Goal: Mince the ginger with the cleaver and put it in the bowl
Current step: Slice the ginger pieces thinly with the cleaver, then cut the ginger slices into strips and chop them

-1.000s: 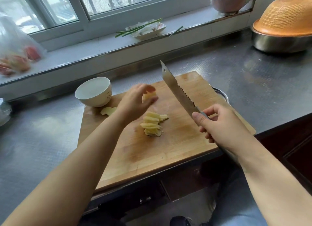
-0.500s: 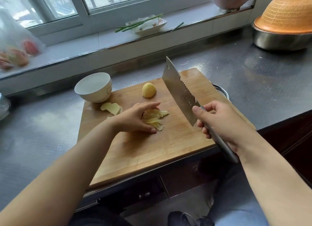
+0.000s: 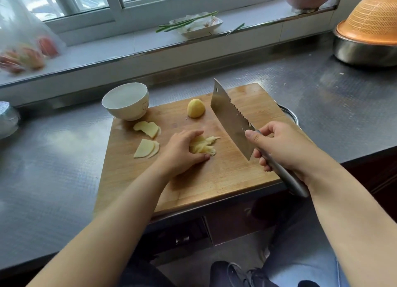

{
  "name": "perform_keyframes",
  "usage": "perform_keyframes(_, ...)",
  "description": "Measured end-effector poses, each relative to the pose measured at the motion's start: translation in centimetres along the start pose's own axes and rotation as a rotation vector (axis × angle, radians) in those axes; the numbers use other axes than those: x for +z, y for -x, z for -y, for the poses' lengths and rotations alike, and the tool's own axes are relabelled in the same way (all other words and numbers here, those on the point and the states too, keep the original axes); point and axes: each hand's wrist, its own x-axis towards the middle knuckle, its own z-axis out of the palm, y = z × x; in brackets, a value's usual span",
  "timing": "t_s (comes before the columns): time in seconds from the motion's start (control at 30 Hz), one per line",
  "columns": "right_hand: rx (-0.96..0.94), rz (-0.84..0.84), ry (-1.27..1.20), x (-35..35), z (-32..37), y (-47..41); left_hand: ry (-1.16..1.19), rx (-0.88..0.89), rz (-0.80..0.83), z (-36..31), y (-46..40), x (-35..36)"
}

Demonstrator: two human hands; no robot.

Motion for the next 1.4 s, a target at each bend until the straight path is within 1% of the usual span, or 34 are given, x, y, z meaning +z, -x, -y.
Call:
perform_keyframes(0.13,0.001,0.044,0.096,-0.1,0.7,-0.4,-0.082,-0.128,-0.159,-1.7,1.7,2.0)
perform_keyframes(0.27,-0.001,0.086,0.179,-0.1,1.2,-0.5,-0.094,-0.166,-0.234,-2.7,3.1,3.6)
perform_keyframes(0.3,-0.003,0.094,0.192,-0.1,1.3,-0.6,-0.094,-0.166,-0.223,-2.7,3.2,3.6)
perform_keyframes(0.43,-0.018,0.123,0.239,0.1,1.4,-0.4,-0.045,-0.117,-0.084,-1.8,3.4,2.8)
perform_keyframes(0.53,-0.023,0.163,0.270,0.4,1.6,-0.1,0.016,-0.090,-0.030,-1.2,3.6,1.8)
perform_keyframes(0.6,-0.029,0.194,0.282,0.7,1.7,0.0,0.034,-0.087,-0.046,-1.2,3.7,1.6)
perform_keyframes(0.8,-0.061,0.222,0.327,1.1,2.0,-0.2,-0.011,-0.066,-0.198,-1.7,3.8,2.3)
perform_keyframes(0.87,-0.061,0.202,0.320,1.1,2.0,-0.2,0.000,-0.057,-0.224,-1.8,3.7,2.5)
perform_keyframes(0.93,-0.078,0.148,0.324,1.1,2.0,-0.1,0.035,-0.028,-0.240,-1.7,3.8,2.5)
perform_keyframes(1.03,-0.145,0.078,0.398,0.8,2.5,0.2,0.089,0.040,-0.282,-1.2,3.9,2.1)
perform_keyframes(1.17,-0.163,0.102,0.543,0.9,3.6,0.2,0.003,0.104,-0.216,-0.9,3.7,1.5)
perform_keyframes(1.3,-0.145,0.152,0.644,1.8,3.9,0.0,0.008,0.158,-0.133,-1.0,3.4,1.3)
perform_keyframes(1.4,-0.142,0.168,0.688,2.3,3.9,-0.1,0.004,0.155,-0.138,-1.1,3.3,1.4)
